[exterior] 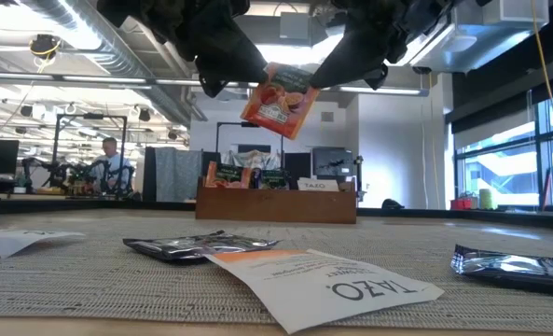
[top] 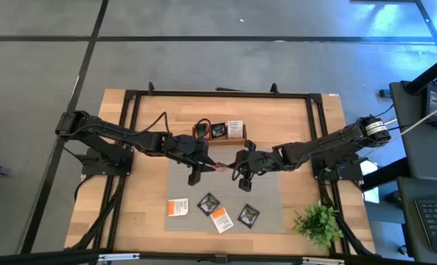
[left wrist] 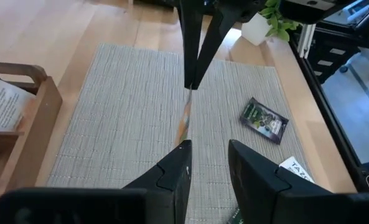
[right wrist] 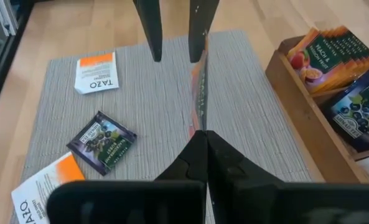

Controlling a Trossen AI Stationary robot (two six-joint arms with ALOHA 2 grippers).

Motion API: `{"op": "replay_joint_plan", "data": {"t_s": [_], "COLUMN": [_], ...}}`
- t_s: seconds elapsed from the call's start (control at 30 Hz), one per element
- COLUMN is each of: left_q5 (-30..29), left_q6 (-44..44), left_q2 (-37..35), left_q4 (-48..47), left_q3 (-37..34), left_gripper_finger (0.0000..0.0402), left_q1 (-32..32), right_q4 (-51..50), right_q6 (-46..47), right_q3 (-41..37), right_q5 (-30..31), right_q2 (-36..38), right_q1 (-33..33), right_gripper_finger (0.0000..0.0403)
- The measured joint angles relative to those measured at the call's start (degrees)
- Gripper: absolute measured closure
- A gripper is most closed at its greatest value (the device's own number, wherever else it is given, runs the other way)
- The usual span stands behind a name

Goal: Pick & Place Tea
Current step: Put the orange tea bag into the left section of the wooden organizer

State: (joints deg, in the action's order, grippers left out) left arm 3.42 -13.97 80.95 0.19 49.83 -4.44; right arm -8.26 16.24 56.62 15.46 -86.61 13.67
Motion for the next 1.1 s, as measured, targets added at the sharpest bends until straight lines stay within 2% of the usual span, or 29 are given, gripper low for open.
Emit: {"op": "replay_joint_plan", "data": {"t_s": [0.2,0.53,0.73,0.93,1.1], "left_q5": [1.0,1.0,-2.0,1.9,0.6], "left_q6": [1.0,12.7,11.9,11.0,8.8], "left_q2": [0.0,0.0,-0.1,-0.1,-0.1], "left_q4": [0.0,-0.8,0.0,0.2,1.5], "left_q3": [0.0,0.1,0.1,0.1,0.1], "left_gripper_finger": [0.0300,0.0300,0.0300,0.0300,0.0300], "left_q1": [0.0,0.0,0.0,0.0,-0.4], "right_q4": [-0.1,-0.7,-3.0,-2.2,-0.1], "right_q6": [0.0,0.2,1.6,1.4,-0.1], "right_q3": [0.0,0.0,0.0,0.0,0.0], "right_q5": [-0.1,-1.6,-1.3,2.9,2.6], "right_q2": [0.0,0.0,0.0,0.0,0.0], "right_q1": [0.0,1.3,1.7,1.6,1.6], "right_gripper_finger": [0.0402,0.0402,0.0402,0.0402,0.0402]}}
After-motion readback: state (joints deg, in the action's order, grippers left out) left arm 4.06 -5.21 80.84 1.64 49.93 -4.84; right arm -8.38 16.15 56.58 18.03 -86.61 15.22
